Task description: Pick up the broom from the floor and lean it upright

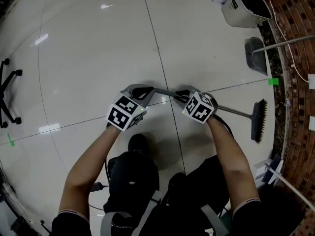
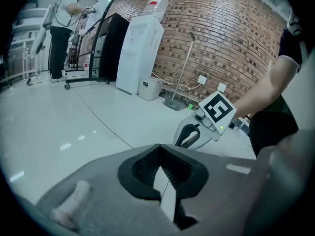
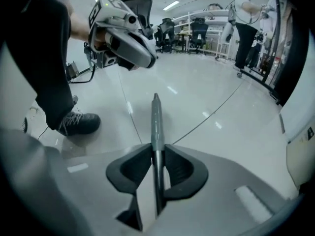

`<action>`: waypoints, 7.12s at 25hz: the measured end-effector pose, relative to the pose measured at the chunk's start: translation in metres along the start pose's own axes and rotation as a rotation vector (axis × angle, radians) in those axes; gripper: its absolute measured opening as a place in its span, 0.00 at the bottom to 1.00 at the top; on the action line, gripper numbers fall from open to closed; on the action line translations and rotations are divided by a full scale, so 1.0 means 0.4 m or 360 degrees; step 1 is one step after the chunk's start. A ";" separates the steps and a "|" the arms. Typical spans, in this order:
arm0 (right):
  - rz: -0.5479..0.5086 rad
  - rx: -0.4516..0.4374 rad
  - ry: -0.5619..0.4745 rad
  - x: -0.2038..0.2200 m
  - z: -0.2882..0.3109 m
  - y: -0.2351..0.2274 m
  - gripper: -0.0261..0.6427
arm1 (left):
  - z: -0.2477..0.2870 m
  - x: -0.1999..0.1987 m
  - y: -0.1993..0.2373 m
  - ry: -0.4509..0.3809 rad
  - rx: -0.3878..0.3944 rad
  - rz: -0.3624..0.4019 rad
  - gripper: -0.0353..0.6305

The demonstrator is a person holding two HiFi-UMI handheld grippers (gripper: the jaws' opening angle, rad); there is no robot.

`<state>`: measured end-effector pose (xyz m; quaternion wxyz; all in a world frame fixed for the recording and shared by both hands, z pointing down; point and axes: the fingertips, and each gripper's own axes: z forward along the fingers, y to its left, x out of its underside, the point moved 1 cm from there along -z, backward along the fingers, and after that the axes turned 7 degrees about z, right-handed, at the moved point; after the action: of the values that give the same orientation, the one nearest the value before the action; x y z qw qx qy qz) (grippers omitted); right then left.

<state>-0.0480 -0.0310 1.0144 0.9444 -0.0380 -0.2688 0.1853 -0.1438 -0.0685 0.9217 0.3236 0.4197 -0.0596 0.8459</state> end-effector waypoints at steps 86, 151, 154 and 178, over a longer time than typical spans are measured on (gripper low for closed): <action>0.2075 0.1874 -0.1077 0.196 -2.113 -0.094 0.17 | 0.069 -1.794 -1.043 -0.0193 0.1291 0.0834 0.05; 0.2201 0.1843 -0.1158 0.518 -2.230 -0.535 0.13 | 0.354 -1.967 -1.086 -0.0119 0.1199 0.0838 0.05; 0.2146 0.1905 -0.1192 0.467 -2.272 -0.510 0.05 | 0.327 -1.986 -1.085 -0.0138 0.1231 0.0834 0.05; 0.1756 0.2046 -0.1545 0.120 -2.430 -0.372 0.05 | 0.103 -2.125 -1.059 -0.0391 0.1308 0.0811 0.05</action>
<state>0.5461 -0.1242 0.2349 0.3523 0.4443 -0.4208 0.7081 0.5093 -0.1748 0.2394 -0.0949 0.5813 0.1403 0.7959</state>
